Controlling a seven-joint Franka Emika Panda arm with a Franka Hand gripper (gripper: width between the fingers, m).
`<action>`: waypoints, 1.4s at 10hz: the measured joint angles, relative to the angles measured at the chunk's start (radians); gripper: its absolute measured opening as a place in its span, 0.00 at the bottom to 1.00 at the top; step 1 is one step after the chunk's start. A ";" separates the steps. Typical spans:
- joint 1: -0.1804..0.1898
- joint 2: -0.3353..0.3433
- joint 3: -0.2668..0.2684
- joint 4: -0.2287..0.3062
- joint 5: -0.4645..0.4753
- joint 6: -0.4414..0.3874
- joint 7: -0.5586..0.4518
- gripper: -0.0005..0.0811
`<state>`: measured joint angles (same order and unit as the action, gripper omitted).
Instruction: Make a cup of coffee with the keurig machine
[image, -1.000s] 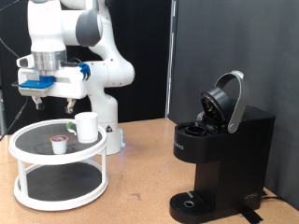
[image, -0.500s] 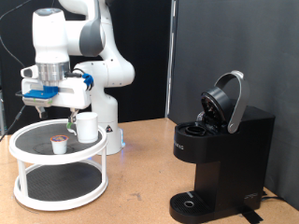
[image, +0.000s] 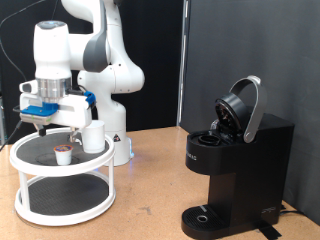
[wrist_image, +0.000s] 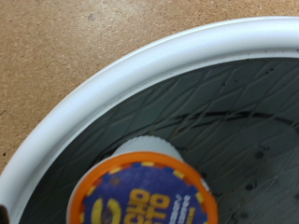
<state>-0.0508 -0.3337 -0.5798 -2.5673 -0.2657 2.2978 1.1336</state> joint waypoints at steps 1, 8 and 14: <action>-0.003 0.012 -0.002 -0.002 0.001 0.015 0.000 1.00; 0.008 0.045 -0.005 -0.022 0.057 0.071 -0.033 1.00; 0.013 0.044 0.004 -0.057 0.057 0.077 -0.033 1.00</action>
<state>-0.0382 -0.2898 -0.5753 -2.6242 -0.2084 2.3750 1.1006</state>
